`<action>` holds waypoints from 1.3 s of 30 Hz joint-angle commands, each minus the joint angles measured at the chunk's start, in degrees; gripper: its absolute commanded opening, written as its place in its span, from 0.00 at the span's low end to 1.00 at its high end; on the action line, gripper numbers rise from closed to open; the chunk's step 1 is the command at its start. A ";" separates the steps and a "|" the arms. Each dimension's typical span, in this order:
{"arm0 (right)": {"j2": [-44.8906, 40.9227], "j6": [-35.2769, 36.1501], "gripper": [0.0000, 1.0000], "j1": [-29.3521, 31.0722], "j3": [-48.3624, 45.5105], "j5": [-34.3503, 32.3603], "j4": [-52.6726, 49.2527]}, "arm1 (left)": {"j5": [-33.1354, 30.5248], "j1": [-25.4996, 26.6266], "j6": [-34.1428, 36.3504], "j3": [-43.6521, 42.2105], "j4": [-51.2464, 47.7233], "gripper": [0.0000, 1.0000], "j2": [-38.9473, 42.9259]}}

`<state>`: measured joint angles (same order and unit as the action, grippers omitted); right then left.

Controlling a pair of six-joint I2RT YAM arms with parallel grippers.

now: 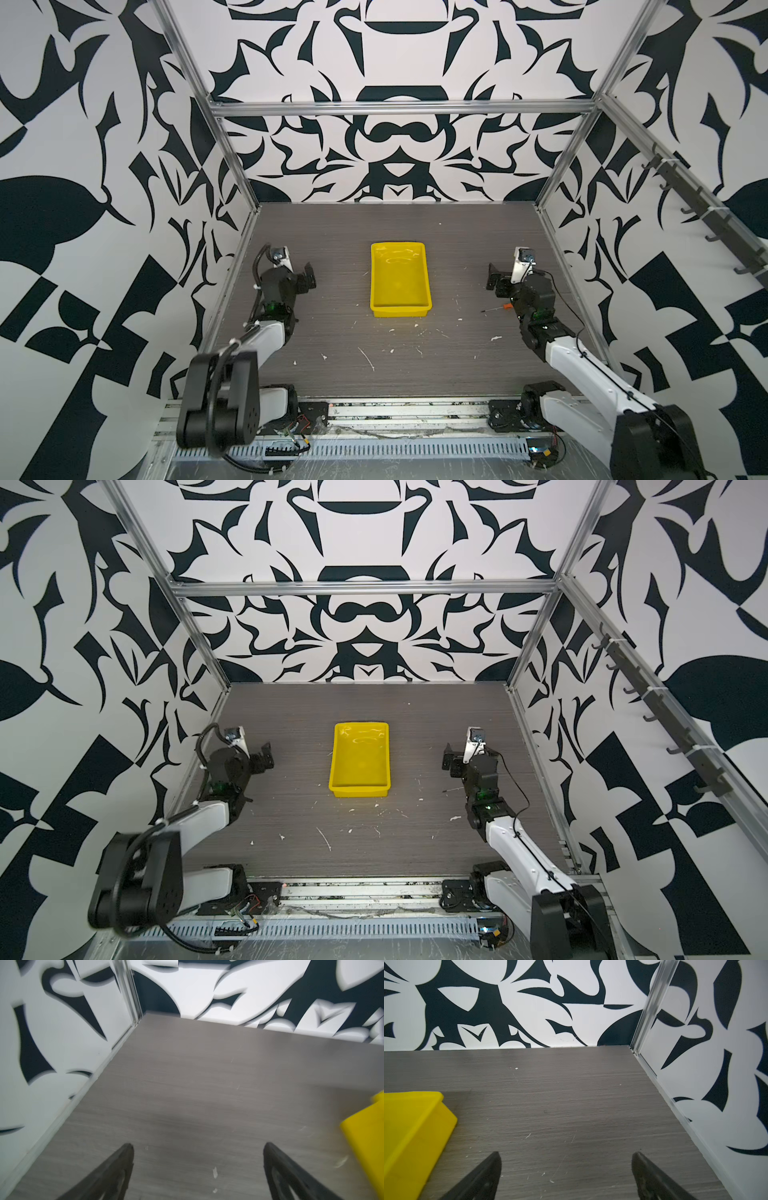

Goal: Put the screwdriver in the bin
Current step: 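Lower the right gripper toward the orange-handled screwdriver while the left arm shifts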

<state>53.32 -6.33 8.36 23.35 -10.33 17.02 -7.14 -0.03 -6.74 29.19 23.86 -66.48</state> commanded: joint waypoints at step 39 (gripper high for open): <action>12.42 -34.90 0.66 -2.67 0.22 -12.11 -19.12 | -2.44 0.42 -37.31 -6.72 -45.59 1.00 27.71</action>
<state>67.53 -41.60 6.24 23.59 -23.51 -4.34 -7.77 0.40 -42.48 23.81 -20.84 -40.40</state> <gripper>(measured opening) 0.656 0.997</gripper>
